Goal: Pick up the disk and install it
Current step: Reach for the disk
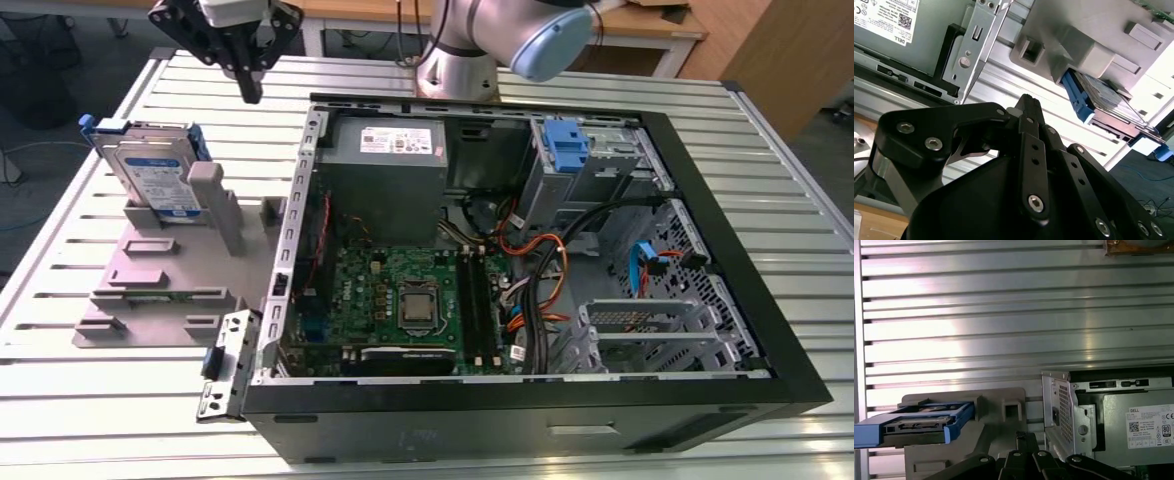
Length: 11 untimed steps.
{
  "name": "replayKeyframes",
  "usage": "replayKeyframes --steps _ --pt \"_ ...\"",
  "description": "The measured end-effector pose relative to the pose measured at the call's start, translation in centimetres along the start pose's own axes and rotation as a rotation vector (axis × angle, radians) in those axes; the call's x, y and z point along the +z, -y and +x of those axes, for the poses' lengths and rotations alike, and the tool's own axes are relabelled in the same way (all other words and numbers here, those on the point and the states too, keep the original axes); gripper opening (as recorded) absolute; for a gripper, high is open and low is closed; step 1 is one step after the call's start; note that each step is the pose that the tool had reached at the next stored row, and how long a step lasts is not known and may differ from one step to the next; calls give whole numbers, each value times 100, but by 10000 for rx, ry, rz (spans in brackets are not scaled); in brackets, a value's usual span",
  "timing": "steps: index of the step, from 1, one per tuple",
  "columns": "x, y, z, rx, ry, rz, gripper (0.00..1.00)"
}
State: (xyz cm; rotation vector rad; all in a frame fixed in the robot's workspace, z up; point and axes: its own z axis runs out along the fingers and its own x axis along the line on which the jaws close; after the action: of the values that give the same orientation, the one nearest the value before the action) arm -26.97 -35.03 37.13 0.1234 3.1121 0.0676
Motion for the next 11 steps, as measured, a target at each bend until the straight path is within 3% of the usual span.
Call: replayKeyframes --steps 11 --pt "2 15 185 11 1 0 11"
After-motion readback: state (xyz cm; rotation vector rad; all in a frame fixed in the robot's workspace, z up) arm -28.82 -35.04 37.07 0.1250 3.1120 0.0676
